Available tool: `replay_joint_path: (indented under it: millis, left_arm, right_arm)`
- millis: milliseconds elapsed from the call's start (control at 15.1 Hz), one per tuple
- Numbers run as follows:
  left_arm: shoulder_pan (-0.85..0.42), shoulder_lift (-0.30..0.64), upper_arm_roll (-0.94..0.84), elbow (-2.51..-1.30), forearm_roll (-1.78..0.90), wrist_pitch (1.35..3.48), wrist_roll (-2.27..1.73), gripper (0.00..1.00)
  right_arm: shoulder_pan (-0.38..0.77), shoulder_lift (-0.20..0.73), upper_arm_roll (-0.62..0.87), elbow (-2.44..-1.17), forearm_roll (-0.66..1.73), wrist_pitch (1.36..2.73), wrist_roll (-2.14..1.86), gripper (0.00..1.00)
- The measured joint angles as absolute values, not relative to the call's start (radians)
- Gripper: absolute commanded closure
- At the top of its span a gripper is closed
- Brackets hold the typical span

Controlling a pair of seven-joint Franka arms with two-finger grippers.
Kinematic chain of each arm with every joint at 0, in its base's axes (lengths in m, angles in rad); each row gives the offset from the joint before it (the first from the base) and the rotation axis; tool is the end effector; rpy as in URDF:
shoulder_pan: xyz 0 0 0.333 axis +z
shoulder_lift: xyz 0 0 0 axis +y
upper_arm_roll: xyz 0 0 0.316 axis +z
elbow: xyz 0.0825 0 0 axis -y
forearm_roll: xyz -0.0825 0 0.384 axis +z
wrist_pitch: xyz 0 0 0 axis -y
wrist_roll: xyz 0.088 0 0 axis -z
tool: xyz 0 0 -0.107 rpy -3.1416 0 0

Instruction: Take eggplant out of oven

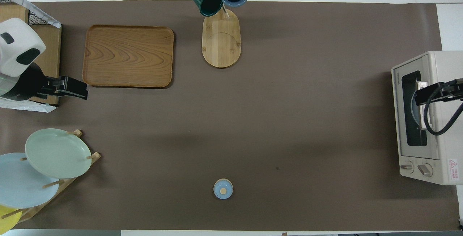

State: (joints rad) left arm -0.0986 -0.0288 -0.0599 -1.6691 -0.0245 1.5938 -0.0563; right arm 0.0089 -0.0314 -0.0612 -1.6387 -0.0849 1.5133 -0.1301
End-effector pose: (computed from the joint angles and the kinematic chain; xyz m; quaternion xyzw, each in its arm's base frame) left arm 0.5378 -0.0890 0.5959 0.9984 -0.0505 -0.0244 0.0088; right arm 0.5356 -0.0380 0.6054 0.9973 0.0384 -0.0506 0.0370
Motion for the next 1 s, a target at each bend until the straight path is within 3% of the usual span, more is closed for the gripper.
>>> replay_joint_path:
  millis: [465, 597, 664, 796, 996]
  left_arm:
    - [-0.099, -0.029, -0.06, -1.669, -0.024, 1.594, -0.056, 0.0]
    - [-0.099, -0.029, -0.06, -1.669, -0.024, 1.594, -0.056, 0.0]
    - [-0.099, -0.029, -0.06, -1.669, -0.024, 1.594, -0.056, 0.0]
    - [-0.099, -0.029, -0.06, -1.669, -0.024, 1.594, -0.056, 0.0]
    - [-0.099, -0.029, -0.06, -1.669, -0.024, 1.594, -0.056, 0.0]
  right_arm:
    - [0.011, -0.033, -0.055, -1.639, -0.085, 1.514, -0.129, 0.0]
    - [0.016, -0.033, -0.045, -1.639, -0.085, 1.514, -0.145, 0.77]
    - [0.02, -0.033, -0.045, -1.641, -0.085, 1.52, -0.156, 1.0]
    - [0.019, -0.041, -0.045, -1.673, -0.085, 1.567, -0.167, 1.0]
    - [0.001, -0.087, -0.054, -1.832, -0.085, 1.715, -0.191, 1.0]
